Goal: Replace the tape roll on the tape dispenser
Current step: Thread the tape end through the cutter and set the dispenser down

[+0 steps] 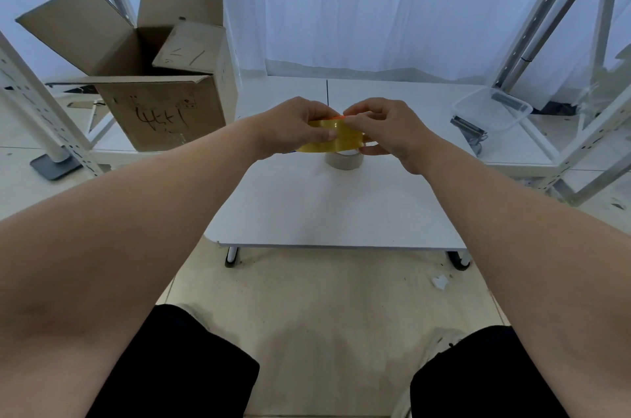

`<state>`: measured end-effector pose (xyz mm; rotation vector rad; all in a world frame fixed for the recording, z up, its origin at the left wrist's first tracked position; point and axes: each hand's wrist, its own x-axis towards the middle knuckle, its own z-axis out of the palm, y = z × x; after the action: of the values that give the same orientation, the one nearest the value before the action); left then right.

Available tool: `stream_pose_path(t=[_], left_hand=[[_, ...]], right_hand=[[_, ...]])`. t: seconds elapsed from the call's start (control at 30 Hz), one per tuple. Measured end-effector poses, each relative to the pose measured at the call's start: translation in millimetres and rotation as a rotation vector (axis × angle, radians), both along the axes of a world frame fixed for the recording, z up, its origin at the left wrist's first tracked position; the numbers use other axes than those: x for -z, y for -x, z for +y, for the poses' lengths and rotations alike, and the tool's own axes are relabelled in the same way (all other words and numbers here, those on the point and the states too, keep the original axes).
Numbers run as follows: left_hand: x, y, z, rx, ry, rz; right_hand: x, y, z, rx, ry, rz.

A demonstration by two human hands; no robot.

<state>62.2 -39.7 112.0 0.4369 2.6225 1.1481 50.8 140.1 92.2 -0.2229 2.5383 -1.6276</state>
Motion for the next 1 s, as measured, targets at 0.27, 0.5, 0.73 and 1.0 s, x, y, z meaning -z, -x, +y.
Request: stream_pose_path(t=[0.27, 0.5, 0.73, 1.0], left_hand=[[7, 2, -2, 0.001, -0.011, -0.034], [7, 2, -2, 0.005, 0.010, -0.032], [10, 3, -1, -0.011, 0.034, 0.006], [12, 5, -4, -0.005, 0.039, 0.013]], right_hand=[[0, -2, -4, -0.071, -0.114, 0.035], [6, 2, -1, -0.012, -0.135, 0.069], [4, 0, -2, -0.029, -0.149, 0.046], [-1, -4, -12, -0.058, -0.269, 0.103]])
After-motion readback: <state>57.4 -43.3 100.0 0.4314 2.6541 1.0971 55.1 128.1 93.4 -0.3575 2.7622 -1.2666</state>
